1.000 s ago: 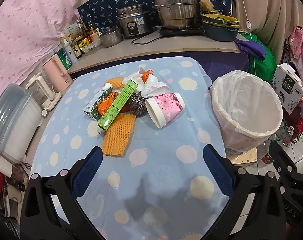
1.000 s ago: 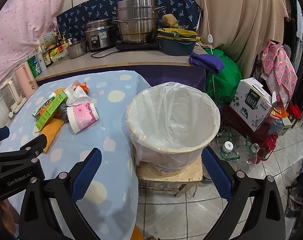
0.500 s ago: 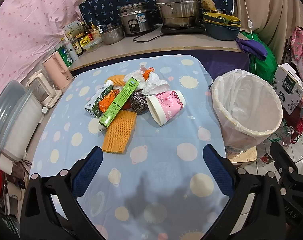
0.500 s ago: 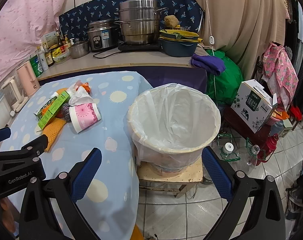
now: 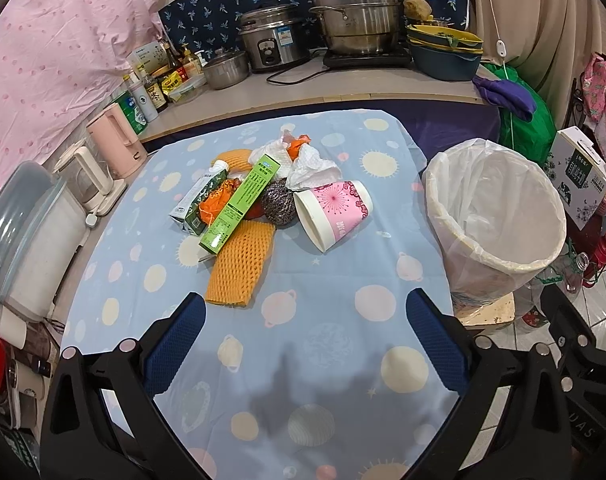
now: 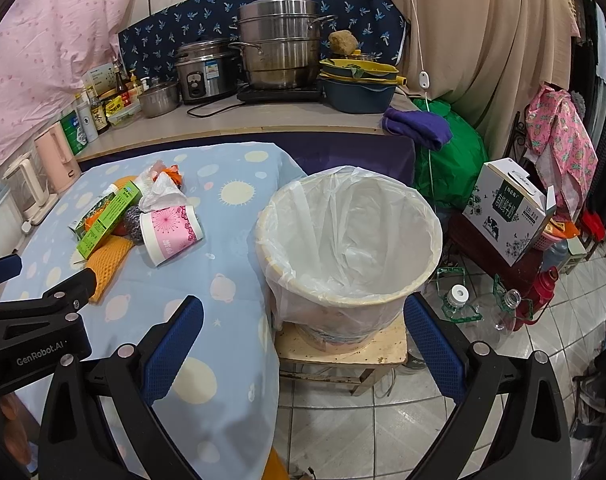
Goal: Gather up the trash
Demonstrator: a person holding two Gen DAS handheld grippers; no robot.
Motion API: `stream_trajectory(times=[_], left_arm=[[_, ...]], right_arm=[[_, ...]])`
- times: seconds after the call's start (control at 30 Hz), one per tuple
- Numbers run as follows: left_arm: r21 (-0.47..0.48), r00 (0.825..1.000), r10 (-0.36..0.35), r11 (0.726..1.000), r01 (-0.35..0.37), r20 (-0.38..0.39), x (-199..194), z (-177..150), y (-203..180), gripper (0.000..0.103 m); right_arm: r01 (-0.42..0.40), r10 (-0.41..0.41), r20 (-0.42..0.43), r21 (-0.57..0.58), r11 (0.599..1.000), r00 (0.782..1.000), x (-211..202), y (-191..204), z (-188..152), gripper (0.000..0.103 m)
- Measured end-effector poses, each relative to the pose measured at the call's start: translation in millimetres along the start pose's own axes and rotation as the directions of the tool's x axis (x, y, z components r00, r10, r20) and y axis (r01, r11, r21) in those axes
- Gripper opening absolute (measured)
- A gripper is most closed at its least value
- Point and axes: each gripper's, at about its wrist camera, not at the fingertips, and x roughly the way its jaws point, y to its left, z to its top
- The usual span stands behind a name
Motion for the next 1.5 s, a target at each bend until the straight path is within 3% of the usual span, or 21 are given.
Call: stream_trajectory(times=[1.5], left_arm=[[-0.004, 1.0, -0.002, 1.0, 0.002, -0.002, -2.5, 0.4, 5.7, 0.096]], right_arm=[[-0.004, 0.004, 0.003, -0.005, 1.0, 1.0, -2.0, 9.7, -1.2, 0.096]])
